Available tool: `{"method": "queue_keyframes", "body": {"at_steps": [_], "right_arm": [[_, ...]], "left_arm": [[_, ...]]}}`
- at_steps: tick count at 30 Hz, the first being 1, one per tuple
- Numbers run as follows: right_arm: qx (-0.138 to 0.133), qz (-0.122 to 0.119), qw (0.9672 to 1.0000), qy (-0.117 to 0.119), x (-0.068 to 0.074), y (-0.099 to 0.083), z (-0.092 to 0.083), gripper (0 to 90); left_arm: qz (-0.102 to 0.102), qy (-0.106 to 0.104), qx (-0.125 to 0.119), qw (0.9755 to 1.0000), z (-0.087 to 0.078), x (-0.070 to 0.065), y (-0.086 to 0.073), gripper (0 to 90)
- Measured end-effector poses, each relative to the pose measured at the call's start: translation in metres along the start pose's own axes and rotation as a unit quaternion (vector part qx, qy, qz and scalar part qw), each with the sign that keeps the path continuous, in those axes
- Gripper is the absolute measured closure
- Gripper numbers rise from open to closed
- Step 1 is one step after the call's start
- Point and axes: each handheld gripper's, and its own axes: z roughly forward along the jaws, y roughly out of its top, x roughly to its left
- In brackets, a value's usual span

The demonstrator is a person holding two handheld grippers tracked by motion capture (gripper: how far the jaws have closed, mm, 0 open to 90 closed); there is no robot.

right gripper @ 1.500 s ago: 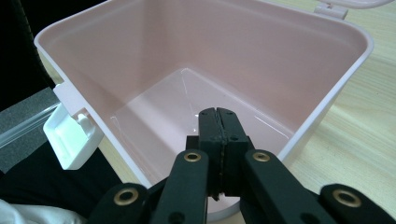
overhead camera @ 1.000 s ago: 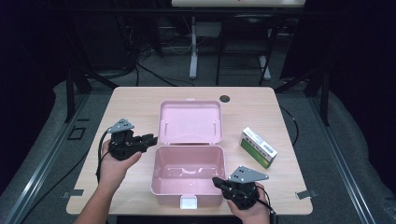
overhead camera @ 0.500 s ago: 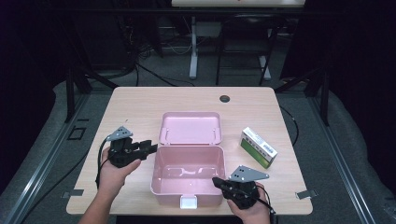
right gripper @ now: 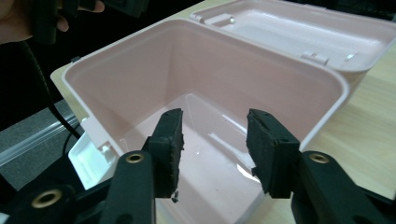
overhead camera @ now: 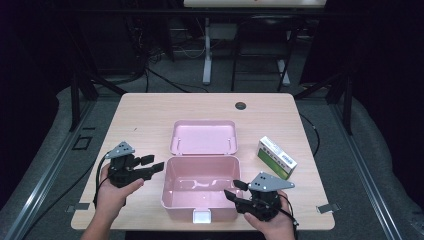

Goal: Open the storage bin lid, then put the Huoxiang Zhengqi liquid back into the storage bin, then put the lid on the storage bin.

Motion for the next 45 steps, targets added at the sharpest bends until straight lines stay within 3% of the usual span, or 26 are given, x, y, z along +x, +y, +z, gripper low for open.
{"method": "queue_keyframes", "body": {"at_steps": [2, 3, 4, 5, 7, 11, 13, 16, 20, 24, 26, 29, 34, 38, 45], "right_arm": [[0.006, -0.007, 0.9999, -0.01, -0.004, 0.004, -0.002, 51.3], [0.007, -0.008, 0.9999, -0.013, -0.006, 0.005, -0.003, 50.8], [0.007, -0.008, 0.9999, -0.013, -0.006, 0.005, -0.003, 50.8], [0.013, -0.003, 0.9998, -0.013, -0.013, 0.009, -0.005, 49.2], [0.007, -0.006, 0.9999, -0.014, -0.019, 0.012, -0.007, 47.0], [-0.001, -0.01, 0.9998, -0.015, -0.027, 0.015, -0.009, 45.7], [0.005, -0.006, 0.9997, -0.021, -0.033, 0.017, -0.011, 45.7], [0.029, 0.006, 0.9994, -0.021, -0.04, 0.019, -0.012, 44.7], [0.065, 0.019, 0.9976, -0.015, -0.05, 0.023, -0.014, 34.4], [0.082, -0.001, 0.9964, -0.019, -0.059, 0.03, -0.015, 30.1], [0.089, 0.001, 0.9958, -0.023, -0.065, 0.035, -0.015, 27.6], [0.108, 0.0, 0.9937, -0.028, -0.073, 0.042, -0.015, 25.8], [0.136, -0.017, 0.9899, -0.033, -0.082, 0.054, -0.011, 32.3], [0.155, -0.011, 0.9872, -0.034, -0.09, 0.063, -0.009, 32.7], [0.208, -0.016, 0.9769, -0.046, -0.108, 0.073, -0.004, 32.8]], "left_arm": [[0.007, -0.002, 0.012, 0.9999, 0.0, -0.001, 0.0, 44.2], [0.024, 0.009, 0.032, 0.9992, 0.001, -0.003, 0.001, 43.0], [0.024, 0.009, 0.032, 0.9992, 0.001, -0.003, 0.001, 43.1], [0.053, 0.005, 0.031, 0.9981, 0.002, -0.006, 0.001, 43.1], [0.056, 0.003, 0.037, 0.9978, 0.001, -0.007, 0.002, 43.1], [0.054, 0.004, 0.041, 0.9977, 0.0, -0.011, 0.004, 43.1], [0.038, -0.003, 0.045, 0.9983, -0.002, -0.013, 0.004, 43.1], [0.041, -0.003, 0.047, 0.998, -0.003, -0.016, 0.006, 42.8], [0.04, -0.007, 0.051, 0.9979, -0.004, -0.018, 0.007, 38.3], [0.03, -0.002, 0.042, 0.9987, -0.009, -0.016, 0.01, 34.4], [0.029, -0.002, 0.035, 0.999, -0.012, -0.016, 0.011, 30.5], [0.027, -0.001, 0.026, 0.9993, -0.018, -0.015, 0.013, 28.1], [0.036, -0.002, 0.026, 0.999, -0.024, -0.015, 0.014, 27.8], [0.035, -0.001, 0.02, 0.9992, -0.028, -0.015, 0.016, 31.5], [0.032, -0.007, 0.018, 0.9993, -0.031, -0.015, 0.016, 35.3]]}}
